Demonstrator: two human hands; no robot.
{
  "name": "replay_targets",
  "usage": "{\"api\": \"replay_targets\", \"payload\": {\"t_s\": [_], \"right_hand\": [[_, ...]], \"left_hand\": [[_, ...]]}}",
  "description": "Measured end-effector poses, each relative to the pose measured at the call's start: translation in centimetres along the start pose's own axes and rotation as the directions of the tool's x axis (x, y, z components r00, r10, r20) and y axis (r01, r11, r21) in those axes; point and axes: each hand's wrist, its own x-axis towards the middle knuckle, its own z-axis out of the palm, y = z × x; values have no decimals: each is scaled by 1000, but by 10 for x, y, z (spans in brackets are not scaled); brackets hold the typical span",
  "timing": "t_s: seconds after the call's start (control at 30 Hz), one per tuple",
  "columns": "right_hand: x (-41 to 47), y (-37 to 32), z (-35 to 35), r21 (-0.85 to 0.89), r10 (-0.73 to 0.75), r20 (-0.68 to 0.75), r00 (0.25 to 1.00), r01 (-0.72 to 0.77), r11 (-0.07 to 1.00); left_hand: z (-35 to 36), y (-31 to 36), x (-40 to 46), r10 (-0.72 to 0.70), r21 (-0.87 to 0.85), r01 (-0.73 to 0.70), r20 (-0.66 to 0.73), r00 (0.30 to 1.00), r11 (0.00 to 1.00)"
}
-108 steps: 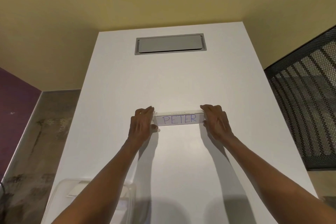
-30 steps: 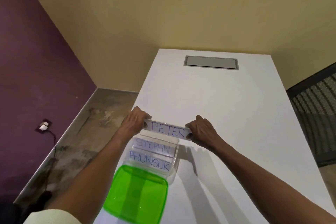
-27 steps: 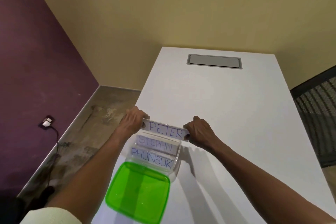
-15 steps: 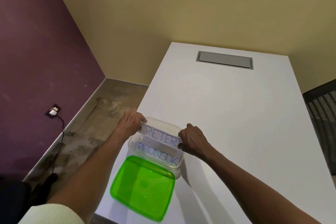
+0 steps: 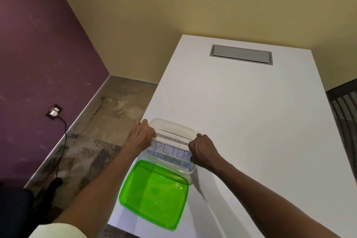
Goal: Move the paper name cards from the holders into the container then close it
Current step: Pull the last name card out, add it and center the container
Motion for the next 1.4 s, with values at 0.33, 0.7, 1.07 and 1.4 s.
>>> {"api": "replay_targets", "payload": {"t_s": [0.33, 0.7, 1.07, 1.4], "right_hand": [[12, -12, 17, 38, -60, 96, 994, 57, 998], [17, -21, 31, -5, -36, 148, 988, 37, 999], [19, -25, 43, -11, 11, 148, 989, -10, 1000], [24, -21, 34, 75, 42, 185, 982, -57, 996]], "left_hand": [[3, 8, -6, 98, 189, -97, 1, 995, 977], [9, 3, -14, 425, 262, -364, -230, 876, 894], [20, 13, -12, 385, 256, -345, -129, 914, 903], [19, 12, -4, 296, 288, -256, -103, 950, 923]]}}
